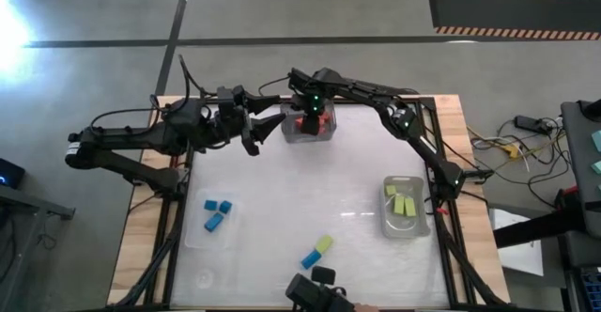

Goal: Sort & place blocks by color
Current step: Put the orange block into the black bin

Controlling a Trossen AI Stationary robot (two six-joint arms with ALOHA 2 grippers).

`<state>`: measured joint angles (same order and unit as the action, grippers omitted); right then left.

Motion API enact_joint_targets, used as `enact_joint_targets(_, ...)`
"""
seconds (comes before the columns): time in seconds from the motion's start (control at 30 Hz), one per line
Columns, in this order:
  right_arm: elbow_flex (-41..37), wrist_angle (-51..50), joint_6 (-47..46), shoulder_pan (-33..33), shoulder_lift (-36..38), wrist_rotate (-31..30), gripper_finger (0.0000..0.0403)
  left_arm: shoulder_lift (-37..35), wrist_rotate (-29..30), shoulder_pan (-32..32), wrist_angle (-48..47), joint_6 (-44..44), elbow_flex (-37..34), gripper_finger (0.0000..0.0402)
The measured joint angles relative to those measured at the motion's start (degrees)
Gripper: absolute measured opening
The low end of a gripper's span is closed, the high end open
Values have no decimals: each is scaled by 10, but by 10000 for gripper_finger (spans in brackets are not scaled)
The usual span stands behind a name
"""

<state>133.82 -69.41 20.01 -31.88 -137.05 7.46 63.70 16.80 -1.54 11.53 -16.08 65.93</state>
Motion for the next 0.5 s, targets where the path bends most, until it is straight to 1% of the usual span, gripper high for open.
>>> enact_joint_targets(0.27,0,-1,1,0,0,0,137,0,0,0,0,0,0,279)
enact_joint_targets(0.5,0,-2,0,0,0,0,166,0,0,0,0,-1,0,279)
